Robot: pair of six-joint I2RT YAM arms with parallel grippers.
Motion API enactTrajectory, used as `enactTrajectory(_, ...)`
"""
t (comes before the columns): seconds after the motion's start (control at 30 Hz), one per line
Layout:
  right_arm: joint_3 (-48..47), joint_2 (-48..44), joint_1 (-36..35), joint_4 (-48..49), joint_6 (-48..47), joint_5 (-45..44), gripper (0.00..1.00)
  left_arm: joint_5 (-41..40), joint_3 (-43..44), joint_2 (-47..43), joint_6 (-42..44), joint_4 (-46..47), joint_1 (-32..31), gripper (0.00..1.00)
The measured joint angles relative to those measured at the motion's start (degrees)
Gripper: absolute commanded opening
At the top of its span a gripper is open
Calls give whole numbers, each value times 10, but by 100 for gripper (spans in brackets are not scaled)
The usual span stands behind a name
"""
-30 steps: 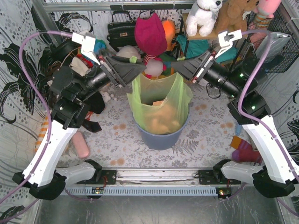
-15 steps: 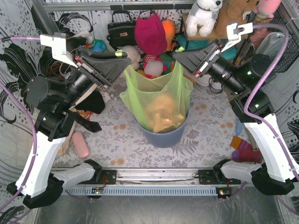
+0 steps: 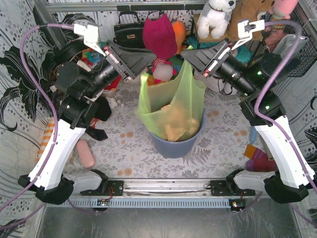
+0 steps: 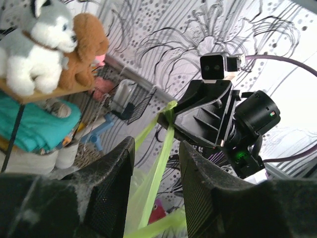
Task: Tie the trash bag
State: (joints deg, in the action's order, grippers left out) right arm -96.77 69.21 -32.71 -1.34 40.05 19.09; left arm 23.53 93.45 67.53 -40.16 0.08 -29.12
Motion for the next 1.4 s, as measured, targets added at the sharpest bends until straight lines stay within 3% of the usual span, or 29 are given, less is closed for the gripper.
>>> enactTrajectory(0.23, -80, 13, 0, -7, -4, 11, 22, 28, 92, 34, -7, -10, 0, 52)
enactTrajectory(0.6, 51, -40, 0, -8, -4, -10, 22, 25, 4, -107, 21, -131, 0, 69)
enactTrajectory(0.77, 58, -44, 0, -12, -4, -16, 22, 92, -56, -104, 5, -118, 0, 72)
enactTrajectory(1.07, 58, -59, 0, -12, -4, -26, 22, 190, -51, 29, -5, -85, -42, 69)
enactTrajectory(1.4, 58, -68, 0, -18, -4, -38, 22, 296, -49, 54, -62, 60, -84, 64)
